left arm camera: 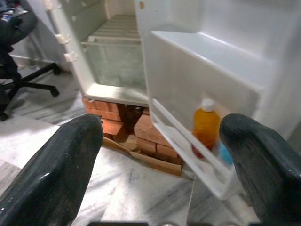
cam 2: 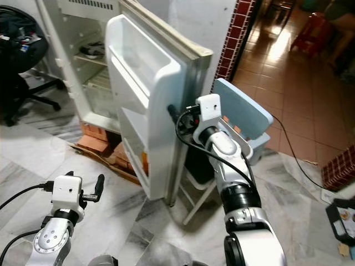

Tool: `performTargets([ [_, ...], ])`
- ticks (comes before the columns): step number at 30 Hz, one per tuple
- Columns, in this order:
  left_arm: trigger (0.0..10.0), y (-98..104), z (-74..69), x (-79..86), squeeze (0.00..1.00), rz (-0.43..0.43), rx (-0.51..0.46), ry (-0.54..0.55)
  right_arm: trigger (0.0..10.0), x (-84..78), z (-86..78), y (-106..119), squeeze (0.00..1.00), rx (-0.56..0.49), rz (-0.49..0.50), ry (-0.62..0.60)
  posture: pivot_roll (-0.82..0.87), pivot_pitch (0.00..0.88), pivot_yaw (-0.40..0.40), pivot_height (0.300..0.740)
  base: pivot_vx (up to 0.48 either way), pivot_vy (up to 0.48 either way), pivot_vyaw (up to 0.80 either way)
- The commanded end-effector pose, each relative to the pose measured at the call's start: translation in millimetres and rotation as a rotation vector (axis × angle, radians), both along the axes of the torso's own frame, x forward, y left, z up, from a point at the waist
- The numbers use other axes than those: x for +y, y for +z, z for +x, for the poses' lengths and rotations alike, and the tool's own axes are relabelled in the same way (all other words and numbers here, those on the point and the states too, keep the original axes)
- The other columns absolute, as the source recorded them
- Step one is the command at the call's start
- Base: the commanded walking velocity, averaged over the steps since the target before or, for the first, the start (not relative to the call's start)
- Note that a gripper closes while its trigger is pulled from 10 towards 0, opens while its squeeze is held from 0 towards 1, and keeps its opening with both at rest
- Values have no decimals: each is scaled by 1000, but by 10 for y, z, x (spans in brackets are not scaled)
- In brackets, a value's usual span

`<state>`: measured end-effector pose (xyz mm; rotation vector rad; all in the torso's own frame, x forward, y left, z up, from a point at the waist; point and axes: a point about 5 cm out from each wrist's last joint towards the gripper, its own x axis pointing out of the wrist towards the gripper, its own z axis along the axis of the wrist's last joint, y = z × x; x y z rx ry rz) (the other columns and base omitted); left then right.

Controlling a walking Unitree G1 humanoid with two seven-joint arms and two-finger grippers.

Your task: Restocking fridge

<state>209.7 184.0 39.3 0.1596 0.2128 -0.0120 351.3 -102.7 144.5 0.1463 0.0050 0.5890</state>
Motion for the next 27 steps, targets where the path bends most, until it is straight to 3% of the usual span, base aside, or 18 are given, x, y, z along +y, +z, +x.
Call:
performTargets([
  [1, 10000, 29, -9, -12, 0, 9, -5, -4, 10000, 304, -102, 300, 0, -78, 138, 262, 90, 1, -89, 740, 0, 0, 0],
  [4, 10000, 27, -5, -6, 0, 8, -4, -1, 10000, 414, -408, 400, 0, -76, 253, 517, 88, 6, -84, 740, 0, 0, 0],
  [8, 10000, 33, 18, -14, 0, 7, -6, -2, 10000, 285, -544, 150, 0, -40, 159, 534, 80, 0, -73, 740, 0, 0, 0],
  [9, 10000, 39, 36, -22, 0, 6, -7, -7, 10000, 156, -585, -8, 0, 1, 115, 502, 76, 0, -68, 740, 0, 0, 0],
  [11, 10000, 41, 44, -25, 0, 6, -7, -12, 10000, 98, -613, -63, 0, 13, 93, 495, 71, 0, -63, 740, 0, 0, 0],
  [14, 10000, 52, 84, -29, 0, 2, -8, -25, 10000, -129, -807, -221, 0, 68, -2, 501, 49, 1, -45, 740, 0, 0, 0],
  [16, 10000, 73, 147, -40, 0, -11, -9, -22, 10000, -266, -860, -346, 0, 92, -65, 416, 39, 2, -37, 740, 0, 0, 0],
  [22, 10000, 133, 225, -62, 0, 8, -40, -71, 10000, -407, -930, -467, 0, 43, -166, 204, 20, 4, -19, 740, 0, 330, 0],
  [24, 10000, 127, 230, -52, 0, 17, -36, -71, 10000, -458, -930, -488, 0, 42, -176, 132, 17, 0, -18, 740, 0, 480, 0],
  [26, 10000, 132, 243, -9, 0, 19, -37, -67, 10000, -554, -882, -501, 0, 51, -140, -42, 17, 0, -14, 740, 0, 480, 0],
  [27, 10000, 131, 244, 1, 0, 23, -37, -66, 10000, -565, -877, -503, 0, 52, -130, -72, 16, 0, -14, 740, 0, 480, 0],
])
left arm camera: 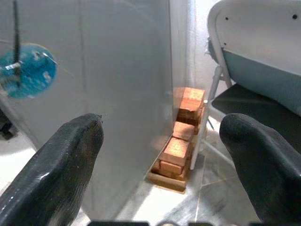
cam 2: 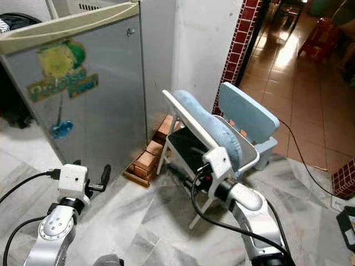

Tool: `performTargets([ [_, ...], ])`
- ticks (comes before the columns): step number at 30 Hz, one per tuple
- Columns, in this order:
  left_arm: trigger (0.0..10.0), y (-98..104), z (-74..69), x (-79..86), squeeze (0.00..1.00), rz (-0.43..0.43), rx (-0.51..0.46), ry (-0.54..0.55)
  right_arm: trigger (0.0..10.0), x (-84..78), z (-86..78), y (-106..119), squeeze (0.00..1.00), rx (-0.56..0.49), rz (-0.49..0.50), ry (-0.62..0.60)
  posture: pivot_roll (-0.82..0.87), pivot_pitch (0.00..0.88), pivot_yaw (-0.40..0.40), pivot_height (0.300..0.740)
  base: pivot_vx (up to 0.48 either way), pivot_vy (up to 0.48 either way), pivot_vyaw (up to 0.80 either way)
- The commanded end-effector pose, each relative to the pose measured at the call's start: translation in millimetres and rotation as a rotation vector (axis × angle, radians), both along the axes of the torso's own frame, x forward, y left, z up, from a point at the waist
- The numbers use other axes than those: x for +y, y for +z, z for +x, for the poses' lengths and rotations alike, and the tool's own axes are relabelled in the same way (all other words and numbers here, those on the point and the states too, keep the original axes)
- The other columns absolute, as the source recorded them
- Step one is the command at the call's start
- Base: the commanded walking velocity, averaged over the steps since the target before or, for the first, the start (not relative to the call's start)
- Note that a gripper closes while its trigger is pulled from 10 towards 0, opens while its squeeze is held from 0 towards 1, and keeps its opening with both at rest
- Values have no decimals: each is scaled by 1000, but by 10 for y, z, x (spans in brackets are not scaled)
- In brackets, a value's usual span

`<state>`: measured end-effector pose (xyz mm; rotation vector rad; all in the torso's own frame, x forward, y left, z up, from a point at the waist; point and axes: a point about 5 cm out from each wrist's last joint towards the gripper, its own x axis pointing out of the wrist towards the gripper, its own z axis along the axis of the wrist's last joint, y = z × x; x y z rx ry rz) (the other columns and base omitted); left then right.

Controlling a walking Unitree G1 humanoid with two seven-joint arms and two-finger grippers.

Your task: Restocking fridge

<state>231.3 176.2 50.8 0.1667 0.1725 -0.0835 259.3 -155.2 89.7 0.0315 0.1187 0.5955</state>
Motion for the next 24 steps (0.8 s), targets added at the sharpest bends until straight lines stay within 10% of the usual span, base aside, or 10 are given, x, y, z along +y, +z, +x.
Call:
performTargets([
  [1, 10000, 15, 29, 90, 0, 24, -4, 11, 10000, -49, 50, 45, 0, -32, 11, -112, 16, 0, -13, 740, 0, 480, 0],
  [11, 10000, 67, 68, 133, 0, -19, -47, 43, 10000, -73, -3, -63, 0, 1, 81, -430, 6, 0, -13, 740, 0, 480, 0],
  [24, 10000, 86, 163, 117, 0, -38, -61, 9, 10000, -191, 71, 24, 0, -61, 94, -531, -10, 0, -12, 740, 0, 480, 0],
])
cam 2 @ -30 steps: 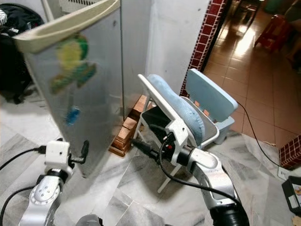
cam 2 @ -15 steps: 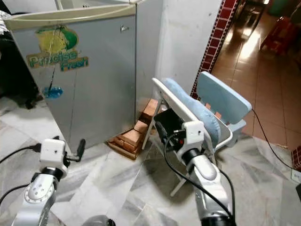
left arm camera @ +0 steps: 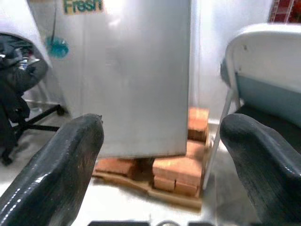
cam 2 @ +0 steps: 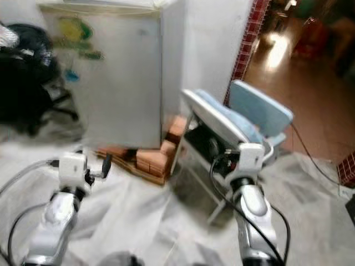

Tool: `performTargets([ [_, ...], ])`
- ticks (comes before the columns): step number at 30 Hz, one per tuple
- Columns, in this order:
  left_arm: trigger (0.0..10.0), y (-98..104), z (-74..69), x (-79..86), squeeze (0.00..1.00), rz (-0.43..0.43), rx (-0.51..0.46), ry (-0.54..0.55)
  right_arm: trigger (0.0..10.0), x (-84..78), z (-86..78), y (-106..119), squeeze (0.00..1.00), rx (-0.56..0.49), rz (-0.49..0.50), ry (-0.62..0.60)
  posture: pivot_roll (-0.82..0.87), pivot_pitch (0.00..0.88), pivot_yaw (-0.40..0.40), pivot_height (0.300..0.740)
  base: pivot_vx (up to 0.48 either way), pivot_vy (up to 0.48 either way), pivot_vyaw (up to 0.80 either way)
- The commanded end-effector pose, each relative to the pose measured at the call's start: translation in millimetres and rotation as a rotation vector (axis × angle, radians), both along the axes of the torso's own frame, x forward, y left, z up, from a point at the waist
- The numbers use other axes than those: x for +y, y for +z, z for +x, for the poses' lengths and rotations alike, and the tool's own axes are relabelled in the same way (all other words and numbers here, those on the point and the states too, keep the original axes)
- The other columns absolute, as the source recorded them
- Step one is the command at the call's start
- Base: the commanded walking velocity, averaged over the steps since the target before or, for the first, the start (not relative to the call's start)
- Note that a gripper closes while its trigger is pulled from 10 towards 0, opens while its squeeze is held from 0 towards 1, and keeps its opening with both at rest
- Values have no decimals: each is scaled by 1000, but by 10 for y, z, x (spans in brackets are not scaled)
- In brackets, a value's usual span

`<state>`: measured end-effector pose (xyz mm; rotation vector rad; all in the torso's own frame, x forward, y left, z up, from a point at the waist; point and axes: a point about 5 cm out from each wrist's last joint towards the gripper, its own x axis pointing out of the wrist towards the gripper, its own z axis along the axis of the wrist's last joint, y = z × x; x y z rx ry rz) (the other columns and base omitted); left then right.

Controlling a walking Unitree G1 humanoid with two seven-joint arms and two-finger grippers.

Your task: Restocking fridge

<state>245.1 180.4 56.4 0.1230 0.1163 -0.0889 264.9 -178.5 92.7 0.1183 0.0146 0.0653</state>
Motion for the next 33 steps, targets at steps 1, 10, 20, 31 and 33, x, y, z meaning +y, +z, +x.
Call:
performTargets([
  [1, 10000, 31, 31, 86, 0, 6, -7, 19, 10000, 35, 26, -4, 0, 7, 11, -1, -10, 0, -12, 740, 0, 480, 0],
  [10, 10000, 20, 58, 136, 0, -2, 7, 10, 10000, -11, 19, -67, 0, 55, 3, -67, -18, 0, -14, 740, 0, 480, 0],
  [20, 10000, 3, 109, 256, 0, 28, 34, -46, 10000, -93, -54, -162, 0, 77, -11, -138, -26, 0, -11, 740, 0, 480, 0],
  [31, 10000, 141, 156, 300, 0, -34, 3, 5, 10000, -132, -78, -135, 0, 62, 39, -162, -29, 0, -7, 740, 0, 480, -45],
  [33, 10000, 137, 145, 284, 0, -36, -1, 4, 10000, -131, -84, -146, 0, 69, 49, -165, -28, 0, -8, 740, 0, 480, -650],
])
